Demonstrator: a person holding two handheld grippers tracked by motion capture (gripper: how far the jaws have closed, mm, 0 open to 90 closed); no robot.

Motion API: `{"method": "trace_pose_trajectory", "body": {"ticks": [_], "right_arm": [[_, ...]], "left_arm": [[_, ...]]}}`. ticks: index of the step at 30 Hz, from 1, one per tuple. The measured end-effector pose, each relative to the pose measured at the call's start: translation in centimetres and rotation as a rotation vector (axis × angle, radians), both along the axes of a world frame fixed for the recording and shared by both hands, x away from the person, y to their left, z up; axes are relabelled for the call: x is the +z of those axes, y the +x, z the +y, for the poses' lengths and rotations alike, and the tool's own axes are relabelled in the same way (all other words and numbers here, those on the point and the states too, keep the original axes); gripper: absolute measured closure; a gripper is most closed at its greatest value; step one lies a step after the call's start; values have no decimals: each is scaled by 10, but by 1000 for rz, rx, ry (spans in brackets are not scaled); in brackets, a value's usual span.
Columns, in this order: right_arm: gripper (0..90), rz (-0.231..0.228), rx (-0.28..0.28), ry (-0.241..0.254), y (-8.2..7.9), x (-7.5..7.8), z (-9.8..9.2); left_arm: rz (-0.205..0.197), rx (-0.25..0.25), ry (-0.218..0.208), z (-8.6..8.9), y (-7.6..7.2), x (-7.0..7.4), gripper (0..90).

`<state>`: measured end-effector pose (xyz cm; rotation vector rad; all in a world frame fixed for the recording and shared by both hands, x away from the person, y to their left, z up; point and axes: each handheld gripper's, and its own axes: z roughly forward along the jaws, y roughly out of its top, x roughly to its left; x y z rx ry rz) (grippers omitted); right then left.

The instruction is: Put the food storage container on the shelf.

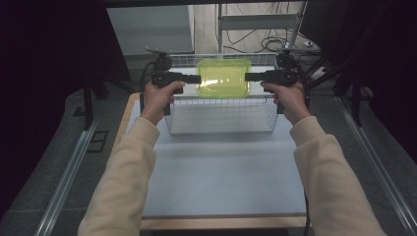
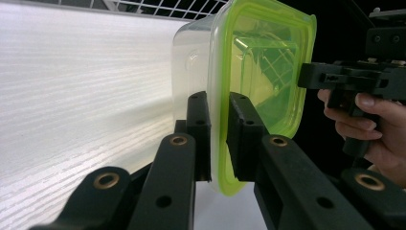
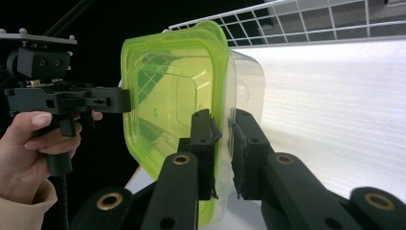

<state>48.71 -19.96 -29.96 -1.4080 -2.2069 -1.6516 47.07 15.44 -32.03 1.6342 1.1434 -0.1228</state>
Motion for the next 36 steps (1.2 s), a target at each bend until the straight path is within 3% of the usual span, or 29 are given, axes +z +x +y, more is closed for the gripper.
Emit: {"method": "trace_pose_trajectory", "body": {"ticks": [14,16,17,20,21,22,27,31,36], "right_arm": [[785,17,-41,-6,16,-8,-2],[742,10,-46,-21,19,-9,-1],[693,0,-47,-31,20,-10,0],[602,-20,-82,-103,22,-13,3],[556,-14,-83,-102,24,-16,4],[556,-14,-83,-102,24,-16,4],[449,-34,-117,-102,24,-21,0],[432,-59,-119,-94,19,-17,-6],[404,-90,-113,-84,10,-11,-12]], "left_arm": [[34,36,-25,-7,20,-6,804],[39,49,-26,-8,23,-7,719],[41,58,-19,-9,24,-9,719],[49,73,3,-12,26,-14,657],[50,72,-6,-12,27,-16,596],[43,76,-10,-12,27,-17,596],[25,81,-14,-11,27,-19,417],[-31,123,-13,-8,18,-14,350],[-67,118,-6,-3,7,-8,316]]}}
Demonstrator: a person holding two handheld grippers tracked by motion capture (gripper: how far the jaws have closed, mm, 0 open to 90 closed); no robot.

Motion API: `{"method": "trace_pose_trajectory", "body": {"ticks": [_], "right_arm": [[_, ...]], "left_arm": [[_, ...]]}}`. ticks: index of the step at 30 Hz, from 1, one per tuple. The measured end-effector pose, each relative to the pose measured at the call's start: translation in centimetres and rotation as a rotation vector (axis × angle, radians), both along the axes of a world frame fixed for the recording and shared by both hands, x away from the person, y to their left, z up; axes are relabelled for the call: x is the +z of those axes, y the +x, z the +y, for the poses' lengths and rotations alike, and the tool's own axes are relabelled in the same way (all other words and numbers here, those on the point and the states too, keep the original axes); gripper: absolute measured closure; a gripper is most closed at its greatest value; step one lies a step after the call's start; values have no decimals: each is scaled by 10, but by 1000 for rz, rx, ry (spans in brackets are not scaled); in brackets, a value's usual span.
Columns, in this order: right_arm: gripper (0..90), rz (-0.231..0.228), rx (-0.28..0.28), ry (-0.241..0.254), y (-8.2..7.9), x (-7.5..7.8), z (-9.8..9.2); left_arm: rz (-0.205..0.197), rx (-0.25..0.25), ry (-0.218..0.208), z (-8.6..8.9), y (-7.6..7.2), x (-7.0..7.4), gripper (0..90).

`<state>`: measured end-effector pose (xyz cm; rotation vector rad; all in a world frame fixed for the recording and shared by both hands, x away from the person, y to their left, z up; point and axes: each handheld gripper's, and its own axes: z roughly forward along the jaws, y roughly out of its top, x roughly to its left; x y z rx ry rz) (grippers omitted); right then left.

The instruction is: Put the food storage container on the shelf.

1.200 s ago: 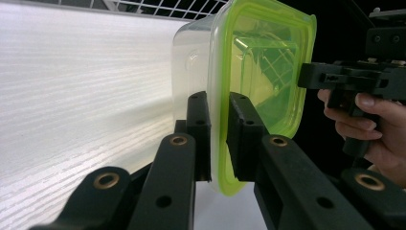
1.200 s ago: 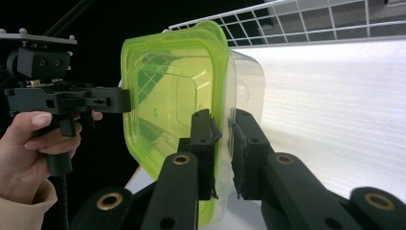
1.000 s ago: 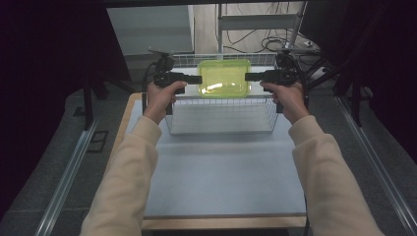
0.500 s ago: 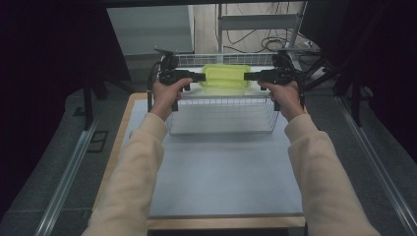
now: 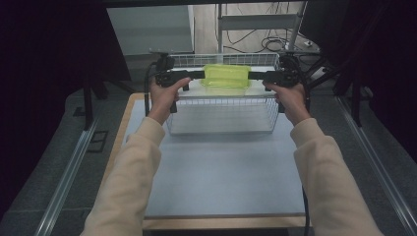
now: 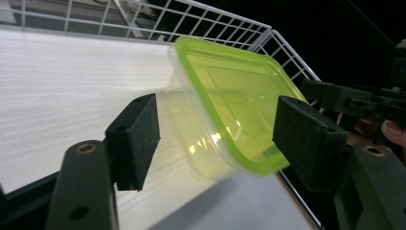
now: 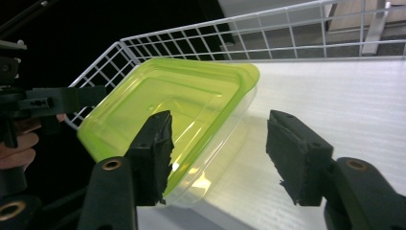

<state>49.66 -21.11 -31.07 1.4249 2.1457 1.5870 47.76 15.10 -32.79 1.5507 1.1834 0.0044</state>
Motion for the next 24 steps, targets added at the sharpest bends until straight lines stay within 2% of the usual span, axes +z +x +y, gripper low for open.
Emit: {"method": "trace_pose_trajectory", "body": {"ticks": [6,10,13,16,17,18,24], "right_arm": [[369,-37,20,-3,-16,7,-8],[355,-34,40,-2,-25,7,-12],[343,-53,56,-13,-34,7,-12],[335,-67,74,-33,-43,4,-11],[332,-72,87,-43,-48,1,-11],[332,-72,87,-43,-48,1,-11],[325,-94,136,-48,-68,-11,-11]], "left_arm": [[-33,-3,5,8,-21,5,285],[-42,-16,9,13,-35,2,279],[-47,-23,22,16,-47,-2,274],[-51,-32,32,16,-58,-7,268],[-60,-40,42,16,-66,-9,267],[-60,-40,42,16,-66,-9,267],[-92,-75,57,14,-92,-17,265]]}}
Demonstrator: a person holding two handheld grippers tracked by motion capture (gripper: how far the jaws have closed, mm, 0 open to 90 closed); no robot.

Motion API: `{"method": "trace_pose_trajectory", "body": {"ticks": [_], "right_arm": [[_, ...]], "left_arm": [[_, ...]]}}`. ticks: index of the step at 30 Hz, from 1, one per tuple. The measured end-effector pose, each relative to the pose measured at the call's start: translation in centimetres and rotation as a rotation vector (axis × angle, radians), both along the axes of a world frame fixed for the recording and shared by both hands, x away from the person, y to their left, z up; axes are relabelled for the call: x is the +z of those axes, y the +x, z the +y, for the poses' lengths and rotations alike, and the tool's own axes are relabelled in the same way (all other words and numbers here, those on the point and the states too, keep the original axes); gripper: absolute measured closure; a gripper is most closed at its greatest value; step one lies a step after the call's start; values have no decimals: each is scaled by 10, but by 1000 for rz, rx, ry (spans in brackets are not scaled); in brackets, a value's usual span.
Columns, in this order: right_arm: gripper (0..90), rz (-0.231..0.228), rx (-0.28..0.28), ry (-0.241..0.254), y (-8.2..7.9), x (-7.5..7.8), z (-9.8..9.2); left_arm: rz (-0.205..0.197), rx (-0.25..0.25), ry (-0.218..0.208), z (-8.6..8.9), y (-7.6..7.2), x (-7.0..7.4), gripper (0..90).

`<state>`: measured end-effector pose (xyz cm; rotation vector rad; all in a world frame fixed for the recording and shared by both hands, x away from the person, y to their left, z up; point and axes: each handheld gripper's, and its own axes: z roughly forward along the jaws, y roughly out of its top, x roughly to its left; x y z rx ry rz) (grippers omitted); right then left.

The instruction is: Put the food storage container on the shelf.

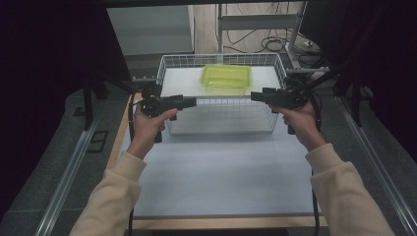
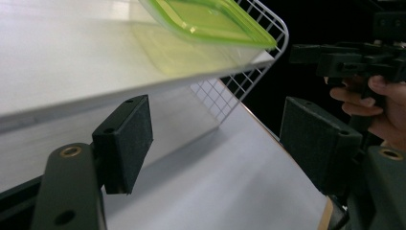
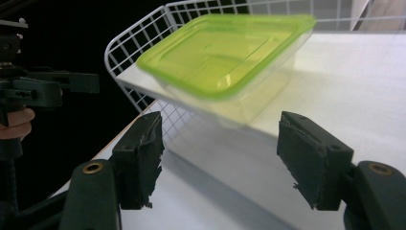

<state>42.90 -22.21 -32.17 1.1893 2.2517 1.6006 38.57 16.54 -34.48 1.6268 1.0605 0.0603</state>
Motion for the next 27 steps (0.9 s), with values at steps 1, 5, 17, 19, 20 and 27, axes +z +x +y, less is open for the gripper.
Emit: {"method": "trace_pose_trajectory", "body": {"ticks": [1,5,17,19,20,27], "right_arm": [[323,-5,7,-2,-4,-2,0],[318,-32,27,-27,-18,-10,0],[279,-69,113,-78,-86,-71,-10],[272,-63,115,-83,-95,-84,-14],[271,-60,118,-91,-98,-90,-16],[264,-24,110,-138,-120,-138,-27]], "left_arm": [[-11,-15,3,0,-9,-4,265],[-19,-36,-8,1,-23,-12,263],[-17,-71,10,1,-81,-72,264],[-7,-79,23,0,-89,-85,264],[-1,-80,32,-1,-93,-91,264],[75,-115,84,-5,-114,-137,261]]}}
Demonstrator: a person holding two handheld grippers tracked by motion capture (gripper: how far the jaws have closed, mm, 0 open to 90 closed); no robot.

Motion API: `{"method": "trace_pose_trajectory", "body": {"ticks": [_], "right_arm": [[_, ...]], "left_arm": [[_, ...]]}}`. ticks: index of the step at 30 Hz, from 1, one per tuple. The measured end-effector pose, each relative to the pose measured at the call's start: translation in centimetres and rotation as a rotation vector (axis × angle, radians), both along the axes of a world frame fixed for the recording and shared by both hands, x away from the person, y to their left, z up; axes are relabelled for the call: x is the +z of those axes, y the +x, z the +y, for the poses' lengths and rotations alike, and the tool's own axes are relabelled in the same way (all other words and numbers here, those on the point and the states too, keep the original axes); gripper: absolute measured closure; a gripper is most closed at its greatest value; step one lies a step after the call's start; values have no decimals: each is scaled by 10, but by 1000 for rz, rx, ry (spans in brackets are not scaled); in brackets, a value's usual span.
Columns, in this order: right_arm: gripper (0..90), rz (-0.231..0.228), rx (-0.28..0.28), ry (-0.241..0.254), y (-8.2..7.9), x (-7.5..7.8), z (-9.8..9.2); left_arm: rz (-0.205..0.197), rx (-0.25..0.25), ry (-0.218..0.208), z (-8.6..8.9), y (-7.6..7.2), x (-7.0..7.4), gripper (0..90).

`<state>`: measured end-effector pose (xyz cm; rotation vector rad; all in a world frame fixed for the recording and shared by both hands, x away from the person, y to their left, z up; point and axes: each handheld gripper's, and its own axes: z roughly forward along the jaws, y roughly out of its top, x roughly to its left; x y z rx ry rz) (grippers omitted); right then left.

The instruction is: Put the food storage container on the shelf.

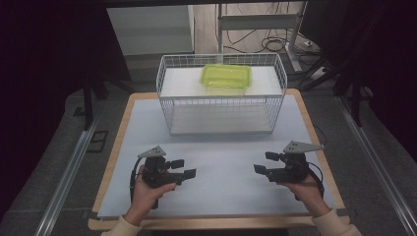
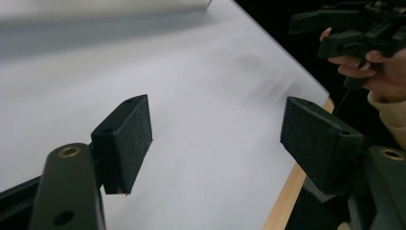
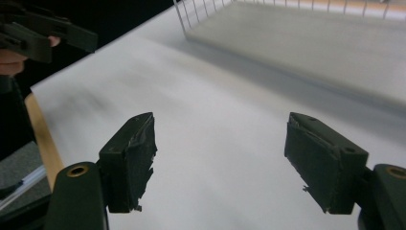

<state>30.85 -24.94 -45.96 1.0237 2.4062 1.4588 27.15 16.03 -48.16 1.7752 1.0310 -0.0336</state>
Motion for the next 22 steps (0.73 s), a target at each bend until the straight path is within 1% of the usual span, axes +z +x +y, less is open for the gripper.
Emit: {"method": "trace_pose_trajectory", "body": {"ticks": [1,2,3,4,7,10,12,18,22], "right_arm": [[264,0,0,0,0,0,0],[264,1,-1,-3,-2,-5,-1],[264,11,3,-11,-3,-8,-1],[264,15,6,-18,-3,-11,-1],[264,18,0,-23,-4,-16,0],[265,-2,-4,-42,-7,-22,1],[264,5,-1,-51,-9,-27,0],[264,-5,-9,-39,-9,-26,-2],[258,-5,-17,-44,-8,-27,-3]], "left_arm": [[7,2,10,0,-2,-4,261],[8,4,22,0,-4,-8,261],[5,9,32,0,-5,-10,261],[4,14,35,0,-6,-11,262],[10,15,30,-1,-7,-14,262],[10,14,31,-1,-8,-16,261],[9,20,27,0,-9,-17,261],[12,31,18,3,-8,-18,261],[10,35,20,2,-9,-18,261]]}}
